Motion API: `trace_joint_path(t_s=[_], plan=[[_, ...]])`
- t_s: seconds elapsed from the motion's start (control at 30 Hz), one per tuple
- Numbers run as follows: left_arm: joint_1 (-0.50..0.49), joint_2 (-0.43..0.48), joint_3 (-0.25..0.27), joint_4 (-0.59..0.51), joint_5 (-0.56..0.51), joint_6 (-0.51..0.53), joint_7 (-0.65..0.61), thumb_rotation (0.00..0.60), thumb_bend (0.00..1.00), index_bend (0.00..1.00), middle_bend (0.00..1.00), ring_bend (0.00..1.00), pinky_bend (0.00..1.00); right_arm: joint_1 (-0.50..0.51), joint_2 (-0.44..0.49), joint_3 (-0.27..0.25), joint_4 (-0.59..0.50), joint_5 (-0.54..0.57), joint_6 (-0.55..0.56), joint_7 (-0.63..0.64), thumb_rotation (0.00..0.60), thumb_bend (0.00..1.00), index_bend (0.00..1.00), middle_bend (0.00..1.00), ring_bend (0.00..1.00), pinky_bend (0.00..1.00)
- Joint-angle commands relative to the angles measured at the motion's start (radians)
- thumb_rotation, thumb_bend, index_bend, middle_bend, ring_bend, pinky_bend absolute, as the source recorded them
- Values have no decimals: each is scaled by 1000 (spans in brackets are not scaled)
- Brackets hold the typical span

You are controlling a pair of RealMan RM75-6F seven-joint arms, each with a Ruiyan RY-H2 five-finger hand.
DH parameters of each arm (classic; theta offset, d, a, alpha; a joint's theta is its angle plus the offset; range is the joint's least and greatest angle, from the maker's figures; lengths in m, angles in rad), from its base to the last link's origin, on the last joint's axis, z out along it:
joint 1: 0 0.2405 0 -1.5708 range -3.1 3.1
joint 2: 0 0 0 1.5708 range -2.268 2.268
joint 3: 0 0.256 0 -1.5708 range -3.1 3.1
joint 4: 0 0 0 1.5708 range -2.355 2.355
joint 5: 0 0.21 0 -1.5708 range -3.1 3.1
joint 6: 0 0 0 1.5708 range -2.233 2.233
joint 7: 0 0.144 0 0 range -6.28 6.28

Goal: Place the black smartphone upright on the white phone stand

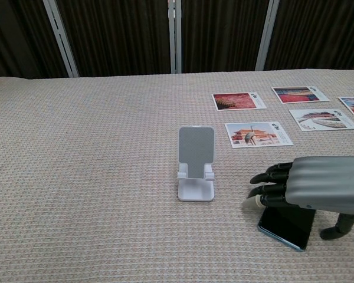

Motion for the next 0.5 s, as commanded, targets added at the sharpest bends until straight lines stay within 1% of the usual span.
trace_joint_path(t_s=[0.03,0.07,0.1,0.17,0.27,0.33,0.4,0.5], plan=[[-1,-1,0,0,-3,-1,2,600,0,0,0,0,0,5,-12,-18,31,-21,51,29,600,210,367,366,261,329],[-1,-1,0,0,-4,-1,2,600,0,0,0,0,0,5,-15,-22,42,-29,71,38,600,247,431,421,317,358],[-1,-1,-1,1,-5,-2,2,600,0,0,0,0,0,5,-18,-27,60,-41,103,51,600,277,466,461,360,384],[-1,-1,-1,1,-7,-2,1,600,0,0,0,0,0,3,-23,-31,86,-54,144,65,600,308,484,494,395,407],[-1,0,-2,1,-8,-2,0,600,0,0,0,0,0,0,-27,-28,117,-69,196,60,600,319,486,505,407,412],[0,1,-2,1,-9,-1,-3,600,0,0,0,0,0,-3,-28,-20,146,-86,251,30,600,315,481,505,409,413],[0,3,-3,-1,-9,0,-7,600,0,0,0,0,0,-10,-21,7,172,-106,326,-44,600,311,471,497,409,413],[-1,6,-4,-4,-8,-1,-11,600,0,0,0,0,0,-14,-9,26,181,-122,381,-120,600,311,467,482,410,415]])
